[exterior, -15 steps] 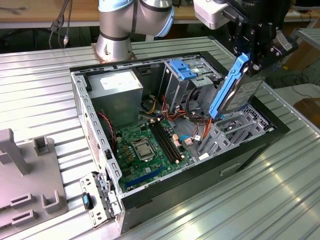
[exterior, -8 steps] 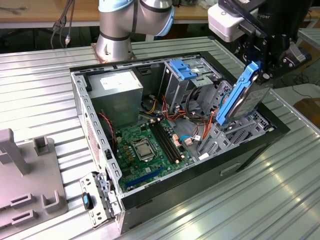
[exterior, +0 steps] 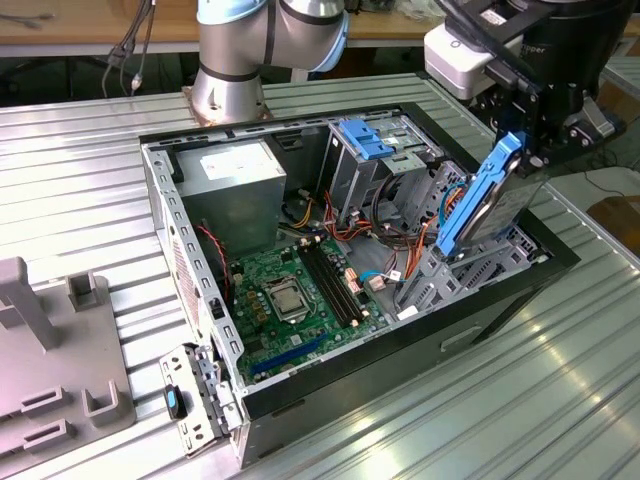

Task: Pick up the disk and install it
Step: 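Pick up the disk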

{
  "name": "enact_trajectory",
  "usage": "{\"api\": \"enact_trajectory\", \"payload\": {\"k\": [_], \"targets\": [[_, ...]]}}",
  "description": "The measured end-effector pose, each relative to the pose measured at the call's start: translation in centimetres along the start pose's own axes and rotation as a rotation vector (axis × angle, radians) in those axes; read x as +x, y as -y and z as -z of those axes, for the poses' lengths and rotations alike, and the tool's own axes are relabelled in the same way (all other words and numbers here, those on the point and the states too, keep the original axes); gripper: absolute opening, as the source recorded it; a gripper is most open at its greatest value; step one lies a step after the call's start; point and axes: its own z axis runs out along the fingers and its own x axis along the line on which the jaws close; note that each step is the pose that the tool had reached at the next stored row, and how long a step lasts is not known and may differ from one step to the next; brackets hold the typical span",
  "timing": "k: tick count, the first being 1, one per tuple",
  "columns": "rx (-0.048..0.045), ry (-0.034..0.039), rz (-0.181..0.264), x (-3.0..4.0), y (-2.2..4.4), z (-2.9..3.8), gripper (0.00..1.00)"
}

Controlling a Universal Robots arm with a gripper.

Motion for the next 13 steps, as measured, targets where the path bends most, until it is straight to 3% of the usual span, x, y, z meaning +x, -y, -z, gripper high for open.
{"api": "enact_trajectory", "payload": {"k": [13], "targets": [[0.0001,0.0009,-0.001,0.14,-0.10,-0.99,0.37]]}}
